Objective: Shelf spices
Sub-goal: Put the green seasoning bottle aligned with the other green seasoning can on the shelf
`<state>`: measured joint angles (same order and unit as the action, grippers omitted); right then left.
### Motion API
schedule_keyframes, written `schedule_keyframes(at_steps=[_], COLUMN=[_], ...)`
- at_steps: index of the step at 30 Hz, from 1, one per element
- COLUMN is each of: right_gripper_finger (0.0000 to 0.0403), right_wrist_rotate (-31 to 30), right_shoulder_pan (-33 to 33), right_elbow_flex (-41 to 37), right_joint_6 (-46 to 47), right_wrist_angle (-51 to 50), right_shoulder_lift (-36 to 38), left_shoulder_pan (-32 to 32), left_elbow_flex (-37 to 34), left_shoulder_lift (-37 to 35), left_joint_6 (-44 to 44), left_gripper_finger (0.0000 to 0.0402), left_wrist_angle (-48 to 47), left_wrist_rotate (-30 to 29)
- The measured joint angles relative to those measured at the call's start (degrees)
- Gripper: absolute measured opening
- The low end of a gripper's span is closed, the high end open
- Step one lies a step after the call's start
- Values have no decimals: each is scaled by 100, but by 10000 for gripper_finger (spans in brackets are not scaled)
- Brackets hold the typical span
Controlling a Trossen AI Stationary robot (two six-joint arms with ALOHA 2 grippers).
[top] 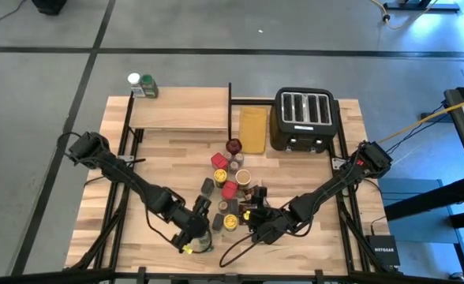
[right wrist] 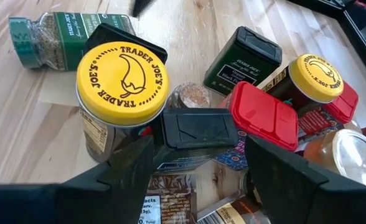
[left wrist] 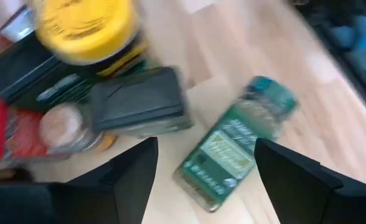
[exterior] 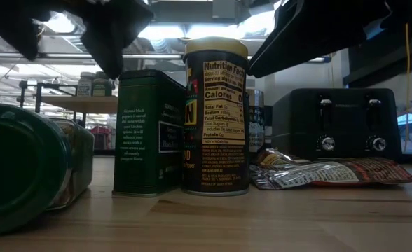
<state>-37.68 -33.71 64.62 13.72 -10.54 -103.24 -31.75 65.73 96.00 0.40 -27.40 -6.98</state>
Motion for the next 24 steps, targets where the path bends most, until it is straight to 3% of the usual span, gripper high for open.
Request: schedule_keyframes(at_steps=[18,24], right_gripper_finger=[259,259], right_wrist_rotate=[-23,-30], right_shoulder_pan=[0,0], right_elbow_flex=[0,0], right_joint_6=[101,101], right_wrist_angle=[-3,1], right_shoulder_lift=[0,0], left_shoulder_pan=[2,-13], left_elbow_flex=[-349,-350], left_shoulder_lift=[325,692], left_joint_6=[593,940], left_gripper_finger=[263,263], left_wrist_angle=[706,719], left_wrist_rotate=[537,272])
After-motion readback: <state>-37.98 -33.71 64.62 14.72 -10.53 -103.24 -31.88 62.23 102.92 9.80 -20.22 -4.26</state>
